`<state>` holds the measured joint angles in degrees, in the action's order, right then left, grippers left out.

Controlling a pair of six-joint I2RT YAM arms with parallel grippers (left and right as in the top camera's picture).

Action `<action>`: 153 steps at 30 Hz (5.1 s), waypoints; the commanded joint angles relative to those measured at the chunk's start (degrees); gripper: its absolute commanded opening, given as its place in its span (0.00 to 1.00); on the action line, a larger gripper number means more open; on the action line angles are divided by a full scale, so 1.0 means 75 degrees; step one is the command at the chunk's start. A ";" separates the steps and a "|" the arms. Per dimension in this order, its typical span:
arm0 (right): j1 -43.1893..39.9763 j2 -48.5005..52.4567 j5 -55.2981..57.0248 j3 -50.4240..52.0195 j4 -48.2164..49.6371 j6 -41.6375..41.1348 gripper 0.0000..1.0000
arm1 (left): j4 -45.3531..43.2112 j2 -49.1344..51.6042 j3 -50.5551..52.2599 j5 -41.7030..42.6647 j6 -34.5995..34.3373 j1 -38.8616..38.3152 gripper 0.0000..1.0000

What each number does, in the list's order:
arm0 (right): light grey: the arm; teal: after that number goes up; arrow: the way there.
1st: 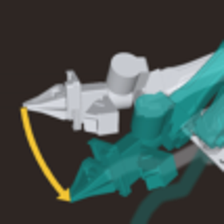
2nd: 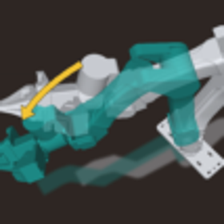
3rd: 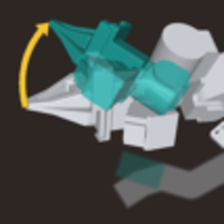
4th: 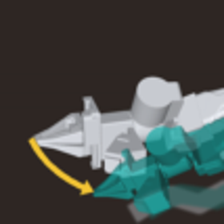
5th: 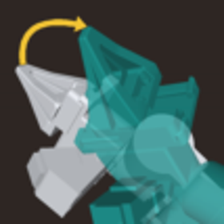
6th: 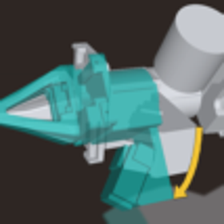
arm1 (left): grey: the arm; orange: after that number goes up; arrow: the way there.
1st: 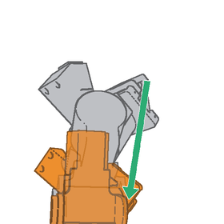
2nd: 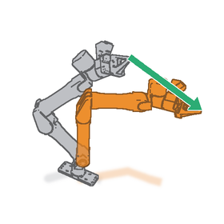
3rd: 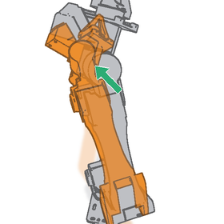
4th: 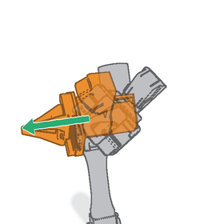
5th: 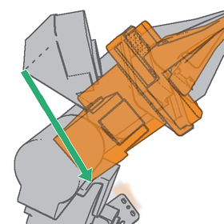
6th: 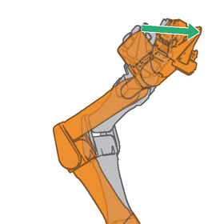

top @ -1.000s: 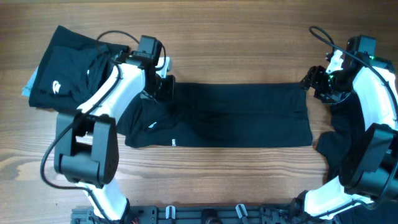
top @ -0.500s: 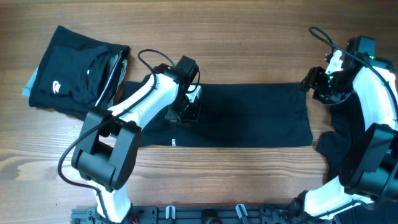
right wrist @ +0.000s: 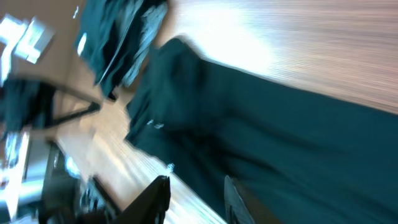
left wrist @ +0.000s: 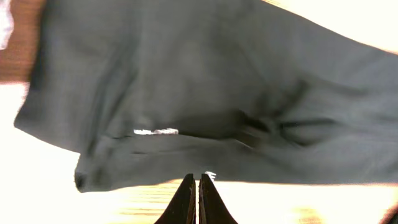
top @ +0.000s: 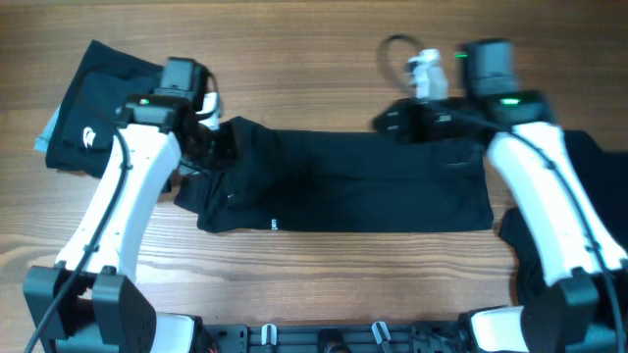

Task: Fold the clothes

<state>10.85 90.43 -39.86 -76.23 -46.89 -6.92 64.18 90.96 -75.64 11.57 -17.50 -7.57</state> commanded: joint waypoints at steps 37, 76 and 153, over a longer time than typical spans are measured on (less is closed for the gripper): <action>0.3660 0.4135 0.0265 0.0023 0.5540 -0.3558 0.04 | -0.3684 0.1247 0.3413 0.1256 -0.0134 0.0647 0.04; 0.3800 0.5744 0.0519 0.0020 0.5709 -0.5560 0.04 | -0.2847 -0.0580 0.3672 0.0271 -0.0137 0.1510 0.04; 0.3803 0.5744 0.0484 0.0020 0.5700 -0.5534 0.04 | -0.4197 0.0481 0.4371 0.0970 -0.0478 0.0312 0.04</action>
<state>38.70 129.23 -40.47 -77.84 -2.26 -48.18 32.77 91.79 -43.33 15.97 -21.34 -2.68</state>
